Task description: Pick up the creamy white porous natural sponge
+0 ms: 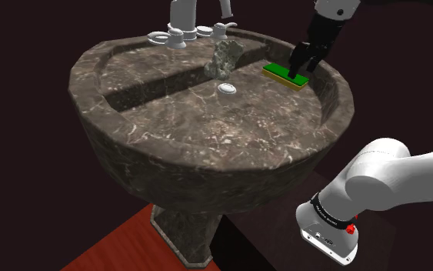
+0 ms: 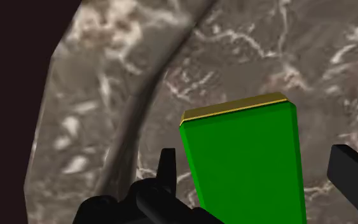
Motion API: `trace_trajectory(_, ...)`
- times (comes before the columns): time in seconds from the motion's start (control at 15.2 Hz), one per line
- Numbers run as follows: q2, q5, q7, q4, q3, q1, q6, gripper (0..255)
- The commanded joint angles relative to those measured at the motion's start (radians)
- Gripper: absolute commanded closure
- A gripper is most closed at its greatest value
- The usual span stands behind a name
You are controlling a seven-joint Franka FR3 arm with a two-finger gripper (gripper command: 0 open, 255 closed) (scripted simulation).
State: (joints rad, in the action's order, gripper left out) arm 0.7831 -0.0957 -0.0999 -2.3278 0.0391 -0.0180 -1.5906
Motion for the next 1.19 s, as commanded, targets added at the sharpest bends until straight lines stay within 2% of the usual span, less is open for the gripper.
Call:
trace_trajectory(0.0, 0.0, 0.0, 0.0, 0.0, 0.0, 0.0, 0.0, 0)
trace_trajectory(0.53, -0.322, 0.077, 0.29, 0.328, 0.045, 0.143, 0.06, 0)
trace_trajectory(1.12, -0.647, 0.185, 0.587, 0.749, 0.044, 0.253, 0.233, 0)
